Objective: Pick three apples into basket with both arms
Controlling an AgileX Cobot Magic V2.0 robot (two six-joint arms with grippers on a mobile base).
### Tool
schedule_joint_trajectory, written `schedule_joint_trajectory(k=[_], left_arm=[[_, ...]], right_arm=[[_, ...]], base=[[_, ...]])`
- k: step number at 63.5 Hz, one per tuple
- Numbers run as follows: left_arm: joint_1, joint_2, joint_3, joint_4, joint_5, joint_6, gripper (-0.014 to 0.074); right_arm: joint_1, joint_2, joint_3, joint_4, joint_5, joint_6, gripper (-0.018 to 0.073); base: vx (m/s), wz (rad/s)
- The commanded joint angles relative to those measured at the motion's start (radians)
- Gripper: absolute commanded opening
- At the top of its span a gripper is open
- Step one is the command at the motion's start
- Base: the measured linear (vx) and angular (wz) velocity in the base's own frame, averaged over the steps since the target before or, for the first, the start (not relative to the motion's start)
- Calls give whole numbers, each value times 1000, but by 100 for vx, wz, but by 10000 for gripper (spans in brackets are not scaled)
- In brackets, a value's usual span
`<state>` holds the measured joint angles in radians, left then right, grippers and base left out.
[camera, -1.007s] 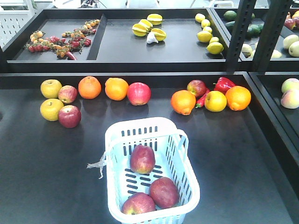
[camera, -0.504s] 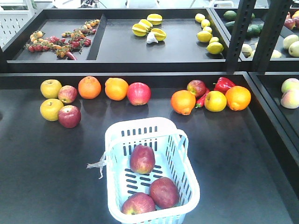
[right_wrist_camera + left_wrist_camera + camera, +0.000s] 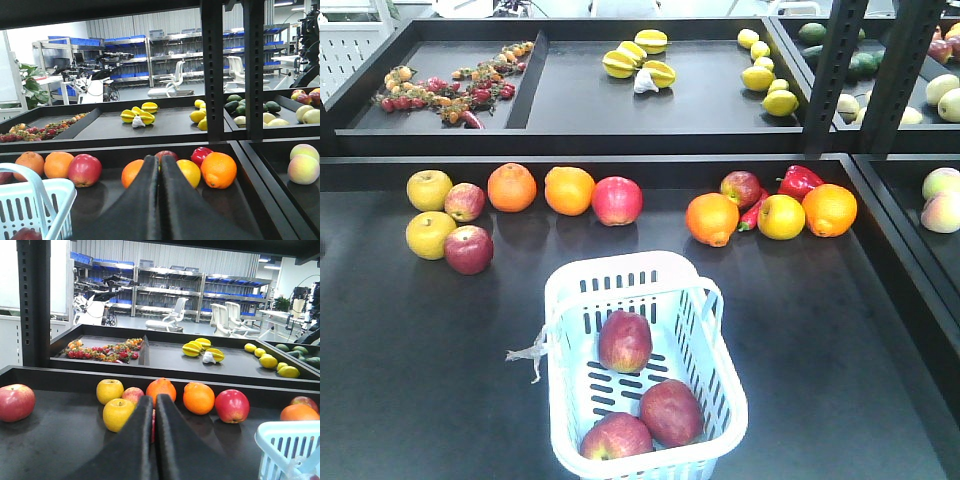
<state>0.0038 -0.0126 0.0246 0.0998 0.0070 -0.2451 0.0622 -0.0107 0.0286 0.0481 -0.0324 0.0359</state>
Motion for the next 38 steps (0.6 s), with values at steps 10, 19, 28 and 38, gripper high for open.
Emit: schedule_joint_trajectory(k=[10,19,28,38], left_arm=[[-1,-15,23,-7,-70,0,-6],[-1,-15,23,-7,-70,0,-6],[-1,-15,23,-7,-70,0,-6],[-1,-15,23,-7,-70,0,-6]], right_arm=[[-5,-10,15,-6,-75,1,-9],[-5,-10,15,-6,-75,1,-9],[-5,-10,15,-6,-75,1,-9],[-5,-10,15,-6,-75,1,-9]], base=[[0,0],[0,0],[0,0],[0,0]])
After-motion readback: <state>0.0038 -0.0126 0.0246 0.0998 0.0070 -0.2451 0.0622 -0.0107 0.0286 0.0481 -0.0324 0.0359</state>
